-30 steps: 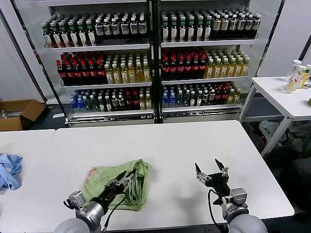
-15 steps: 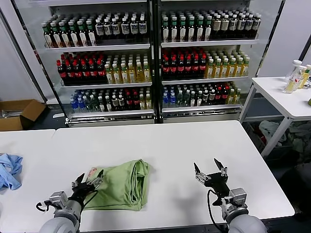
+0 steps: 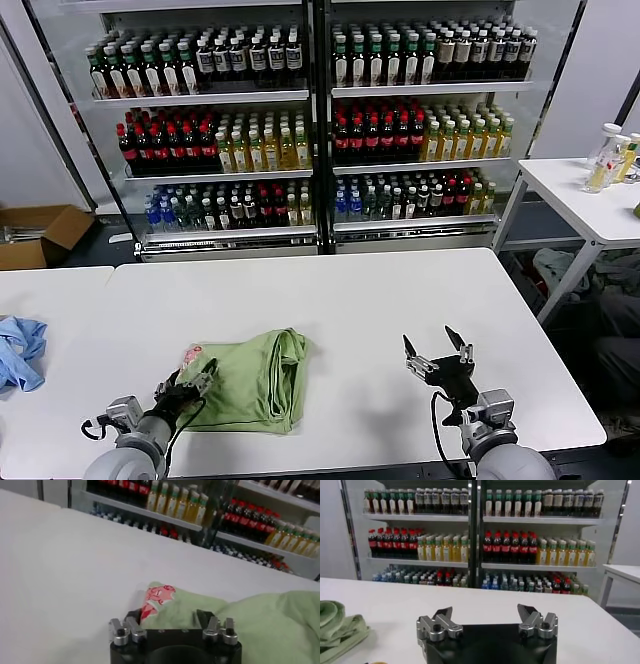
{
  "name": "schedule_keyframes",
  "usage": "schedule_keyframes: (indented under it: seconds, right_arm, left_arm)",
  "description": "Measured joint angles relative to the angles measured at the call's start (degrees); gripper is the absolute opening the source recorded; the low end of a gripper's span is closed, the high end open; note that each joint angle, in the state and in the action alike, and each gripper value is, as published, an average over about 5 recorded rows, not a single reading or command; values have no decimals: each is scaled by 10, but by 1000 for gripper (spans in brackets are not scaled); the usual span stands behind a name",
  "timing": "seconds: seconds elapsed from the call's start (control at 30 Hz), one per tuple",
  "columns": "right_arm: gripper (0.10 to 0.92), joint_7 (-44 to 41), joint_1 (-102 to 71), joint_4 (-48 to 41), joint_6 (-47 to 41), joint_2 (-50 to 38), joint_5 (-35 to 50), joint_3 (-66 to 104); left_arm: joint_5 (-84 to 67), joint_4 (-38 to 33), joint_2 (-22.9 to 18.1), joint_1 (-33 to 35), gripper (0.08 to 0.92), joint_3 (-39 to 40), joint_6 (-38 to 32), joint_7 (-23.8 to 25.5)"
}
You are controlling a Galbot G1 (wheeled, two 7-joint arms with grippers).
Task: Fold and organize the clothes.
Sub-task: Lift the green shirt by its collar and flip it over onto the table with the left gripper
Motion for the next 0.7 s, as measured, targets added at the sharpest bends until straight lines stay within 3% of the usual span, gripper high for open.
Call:
schedule_keyframes:
  seconds: [0.53,0.7]
  right_arm:
    - [822,2,-3,7,0,0,0,5]
    - [823,2,-4,9,0,0,0,8]
  left_arm:
    - [-144,16,-6,-10,185,-28,23,19]
    - [-190,11,-5,-10,107,-46,26,20]
